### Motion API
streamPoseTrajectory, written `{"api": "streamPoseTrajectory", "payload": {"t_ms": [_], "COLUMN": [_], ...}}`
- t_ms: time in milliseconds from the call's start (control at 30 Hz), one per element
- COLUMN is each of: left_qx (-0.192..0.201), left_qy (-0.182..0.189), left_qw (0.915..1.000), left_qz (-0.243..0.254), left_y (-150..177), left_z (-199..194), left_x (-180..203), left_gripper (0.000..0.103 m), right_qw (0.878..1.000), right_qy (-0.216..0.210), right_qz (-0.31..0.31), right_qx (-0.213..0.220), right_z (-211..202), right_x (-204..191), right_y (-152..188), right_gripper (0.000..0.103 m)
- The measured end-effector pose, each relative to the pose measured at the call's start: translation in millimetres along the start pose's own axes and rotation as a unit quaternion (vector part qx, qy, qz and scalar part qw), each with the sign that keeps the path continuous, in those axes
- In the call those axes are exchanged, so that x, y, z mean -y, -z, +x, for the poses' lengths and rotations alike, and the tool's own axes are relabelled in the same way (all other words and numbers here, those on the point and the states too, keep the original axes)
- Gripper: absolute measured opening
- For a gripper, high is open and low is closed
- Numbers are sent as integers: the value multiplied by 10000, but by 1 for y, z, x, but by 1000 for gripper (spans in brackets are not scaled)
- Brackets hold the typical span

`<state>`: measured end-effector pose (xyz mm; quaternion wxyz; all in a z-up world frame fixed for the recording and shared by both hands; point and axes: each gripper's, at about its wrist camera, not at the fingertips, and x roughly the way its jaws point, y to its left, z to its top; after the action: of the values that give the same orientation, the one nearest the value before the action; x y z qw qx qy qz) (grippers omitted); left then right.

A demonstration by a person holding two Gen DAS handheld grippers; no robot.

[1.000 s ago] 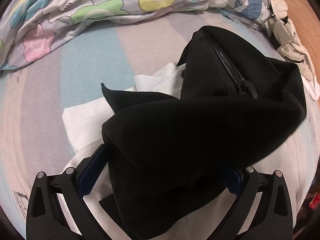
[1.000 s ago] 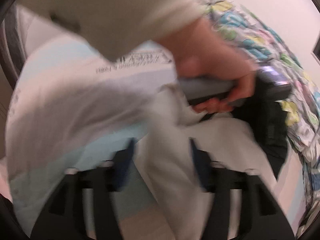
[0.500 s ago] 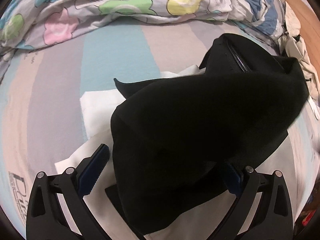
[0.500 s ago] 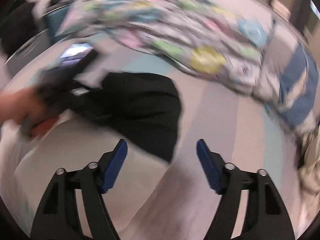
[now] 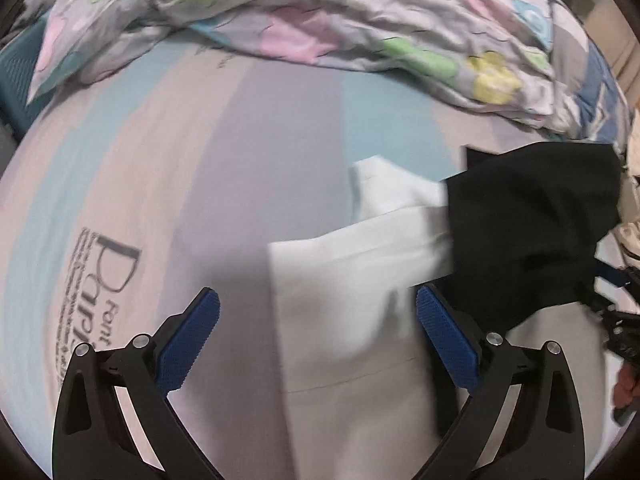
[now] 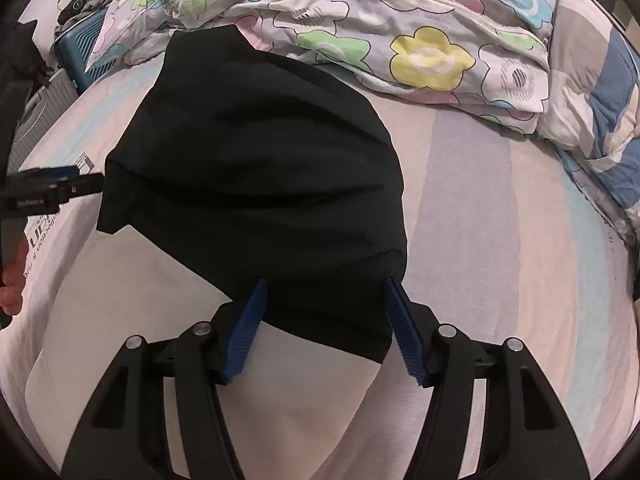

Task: Fold large clothes
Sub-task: 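Grasp the black hood end of the folded jacket with the right tool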

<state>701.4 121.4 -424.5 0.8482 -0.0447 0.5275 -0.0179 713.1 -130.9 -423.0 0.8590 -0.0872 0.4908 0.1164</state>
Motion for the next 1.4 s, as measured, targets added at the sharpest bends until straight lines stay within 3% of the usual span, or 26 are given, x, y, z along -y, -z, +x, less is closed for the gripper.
{"api": "streamPoseTrajectory", "payload": {"t_ms": [233, 300, 567, 767, 900, 1000, 1100, 1200, 1333, 1400], "left_qx": [-557, -642, -484, -305, -286, -100, 60, -67, -143, -55], "left_qy": [660, 883, 1375, 1678, 1746, 1684, 1730, 1408, 933, 812], "left_qw": [9956, 9936, 9878, 9838, 9827, 9845, 9847, 9897, 9953, 9967], "left_qz": [370, 282, 554, 553, 541, 483, 199, 243, 198, 68], "left_y": [28, 30, 20, 12, 14, 9, 10, 17, 25, 28], "left_z": [28, 33, 19, -2, 2, -13, -27, -21, -23, -36], "left_x": [14, 17, 39, 40, 33, 22, 6, -4, -16, -24], "left_gripper": [96, 95, 84, 84, 83, 83, 84, 85, 84, 85], "right_qw": [9997, 9989, 9975, 9977, 9977, 9960, 9949, 9962, 9939, 9922], "right_qy": [-6, -94, -521, -619, -642, -784, -810, -677, -1080, -1200], "right_qz": [222, 394, 464, 259, 41, -56, -386, -518, -90, 48], "right_qx": [-143, -233, -127, 90, 230, 416, 458, 204, -187, -334], "right_z": [1, 5, 3, -13, -19, -28, -30, -12, 12, 21], "right_x": [19, 23, 8, -14, -37, -57, -84, -109, -106, -105], "right_y": [3, 4, -3, -12, -19, -25, -29, -29, -32, -33], "right_gripper": [61, 61, 57, 53, 53, 44, 7, 5, 7, 14]}}
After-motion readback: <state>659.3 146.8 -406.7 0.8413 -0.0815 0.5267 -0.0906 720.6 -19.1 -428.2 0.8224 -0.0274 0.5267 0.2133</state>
